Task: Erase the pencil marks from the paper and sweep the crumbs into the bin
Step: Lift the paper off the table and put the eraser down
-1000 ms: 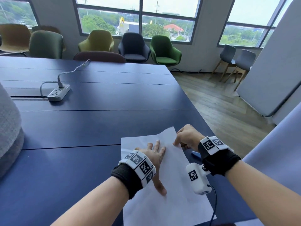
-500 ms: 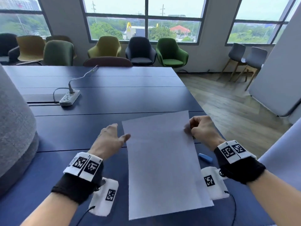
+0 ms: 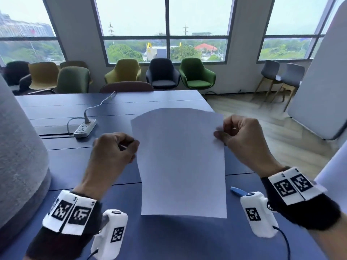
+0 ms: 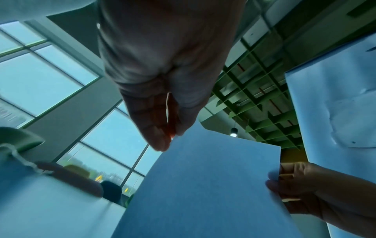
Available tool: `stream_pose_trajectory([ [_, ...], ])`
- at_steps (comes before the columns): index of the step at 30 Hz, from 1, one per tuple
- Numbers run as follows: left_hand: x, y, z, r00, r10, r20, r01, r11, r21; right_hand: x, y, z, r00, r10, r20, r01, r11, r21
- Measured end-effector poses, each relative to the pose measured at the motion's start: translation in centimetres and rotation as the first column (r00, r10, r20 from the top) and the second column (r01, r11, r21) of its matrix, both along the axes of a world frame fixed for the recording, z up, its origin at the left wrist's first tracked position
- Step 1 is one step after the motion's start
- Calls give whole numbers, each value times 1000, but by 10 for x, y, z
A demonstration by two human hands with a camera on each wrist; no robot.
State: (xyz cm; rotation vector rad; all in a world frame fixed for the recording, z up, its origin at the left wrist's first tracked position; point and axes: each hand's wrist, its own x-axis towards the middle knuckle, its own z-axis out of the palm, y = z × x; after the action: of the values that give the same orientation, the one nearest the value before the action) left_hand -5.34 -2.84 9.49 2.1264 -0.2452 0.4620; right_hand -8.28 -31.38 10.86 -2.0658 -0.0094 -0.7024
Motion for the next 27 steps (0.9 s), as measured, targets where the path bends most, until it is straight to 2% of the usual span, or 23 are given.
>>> stream_pose_trajectory([
  [3,-13,2,23,992,-7,127,8,1000,-1,-12,7,22,993,2,119,9,996,-89],
  [6,-20,5,32,984,-11,179,25,997,-78,-21,12,30,986,-8,168,26,994,-105],
  [11,-38,-5,14,995,-12,103,15,999,-34,-26,15,11,998,-11,55,18,993,-116],
  [16,-30,2,18,990,6,141,1,999,-48,-26,11,10,997,-9,82,13,999,-47],
  [20,-32,-3,17,990,-10,141,3,999,47,-25,10,2,1000,19,-19,-18,1000,10],
  [23,-29,0,18,989,7,150,-9,1000,7,-26,7,4,999,16,49,-20,996,81],
  [25,-26,-1,17,990,-7,143,1,999,41,-23,4,1,998,26,53,-30,997,75],
  [27,-24,-3,15,993,-19,118,12,998,59,-18,0,-8,1000,15,-12,-15,1000,1],
])
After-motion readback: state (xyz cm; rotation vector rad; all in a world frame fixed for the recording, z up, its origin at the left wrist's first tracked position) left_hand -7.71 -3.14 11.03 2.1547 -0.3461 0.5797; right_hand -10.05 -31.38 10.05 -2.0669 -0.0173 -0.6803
